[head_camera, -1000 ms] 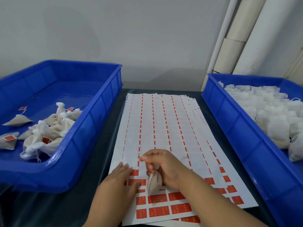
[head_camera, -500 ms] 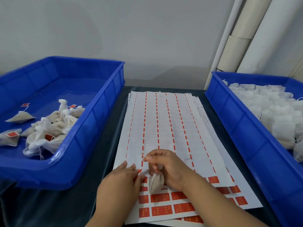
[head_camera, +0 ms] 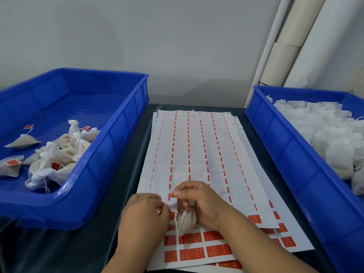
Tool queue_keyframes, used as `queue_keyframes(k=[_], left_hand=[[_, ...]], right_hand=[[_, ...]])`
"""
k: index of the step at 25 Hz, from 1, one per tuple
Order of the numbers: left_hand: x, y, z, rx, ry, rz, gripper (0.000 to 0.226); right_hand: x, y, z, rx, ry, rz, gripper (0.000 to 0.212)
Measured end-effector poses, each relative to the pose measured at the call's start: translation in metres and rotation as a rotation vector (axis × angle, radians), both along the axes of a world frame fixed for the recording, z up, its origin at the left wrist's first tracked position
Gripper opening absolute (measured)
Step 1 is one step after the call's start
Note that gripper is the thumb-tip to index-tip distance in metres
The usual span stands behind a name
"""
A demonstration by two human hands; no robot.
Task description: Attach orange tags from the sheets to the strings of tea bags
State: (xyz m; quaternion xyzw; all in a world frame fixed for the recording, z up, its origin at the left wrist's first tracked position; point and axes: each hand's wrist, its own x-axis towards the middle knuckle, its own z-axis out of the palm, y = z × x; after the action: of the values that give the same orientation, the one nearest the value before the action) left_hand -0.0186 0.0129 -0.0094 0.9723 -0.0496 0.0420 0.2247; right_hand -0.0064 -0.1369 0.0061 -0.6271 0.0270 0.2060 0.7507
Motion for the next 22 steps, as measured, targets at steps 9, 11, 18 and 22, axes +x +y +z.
queue_keyframes(k=[9, 11, 18, 22], left_hand=[[0.007, 0.008, 0.004, -0.028, 0.078, 0.023, 0.032], [0.004, 0.007, 0.001, 0.047, 0.092, 0.000, 0.043], [-0.003, 0.005, -0.005, -0.021, -0.019, -0.010, 0.029], [-0.001, 0.005, -0.008, -0.054, -0.054, -0.012, 0.028]], right_hand=[[0.000, -0.002, -0.001, 0.011, -0.005, 0.001, 0.034], [0.000, -0.001, 0.000, 0.019, -0.006, -0.008, 0.033], [0.000, -0.001, 0.000, 0.009, 0.005, -0.027, 0.033], [-0.001, -0.001, 0.000, 0.010, 0.014, -0.030, 0.032]])
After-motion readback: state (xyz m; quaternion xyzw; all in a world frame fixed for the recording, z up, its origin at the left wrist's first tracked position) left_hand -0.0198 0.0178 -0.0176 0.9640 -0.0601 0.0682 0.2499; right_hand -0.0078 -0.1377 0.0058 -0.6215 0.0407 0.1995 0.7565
